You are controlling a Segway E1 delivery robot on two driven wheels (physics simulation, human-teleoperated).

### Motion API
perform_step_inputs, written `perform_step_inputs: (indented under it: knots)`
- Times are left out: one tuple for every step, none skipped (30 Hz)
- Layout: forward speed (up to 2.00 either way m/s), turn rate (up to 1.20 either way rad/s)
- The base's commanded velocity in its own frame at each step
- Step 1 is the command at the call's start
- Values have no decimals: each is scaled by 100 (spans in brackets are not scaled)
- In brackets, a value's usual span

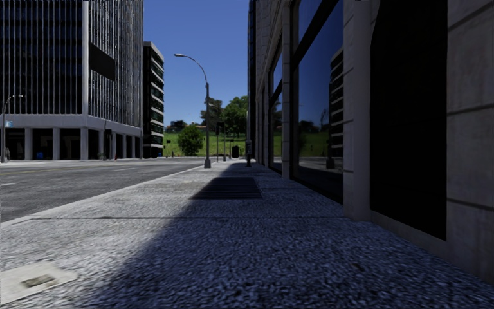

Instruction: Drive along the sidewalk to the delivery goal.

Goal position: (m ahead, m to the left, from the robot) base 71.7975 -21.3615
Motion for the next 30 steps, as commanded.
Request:
perform_step_inputs:
  knots:
    - [200,0]
    - [200,0]
    - [200,0]
    - [200,0]
    - [200,0]
    - [200,0]
    - [200,0]
    - [200,0]
    - [200,0]
    - [200,0]
    - [200,0]
    - [200,0]
    - [200,6]
    - [200,52]
    - [200,52]
    - [200,67]
    - [200,61]
    - [200,12]
    - [200,2]
    - [200,0]
    - [200,0]
    - [200,0]
    - [200,0]
    - [200,0]
    - [200,0]
    - [200,0]
    - [200,0]
    - [200,0]
    - [200,0]
    - [200,0]
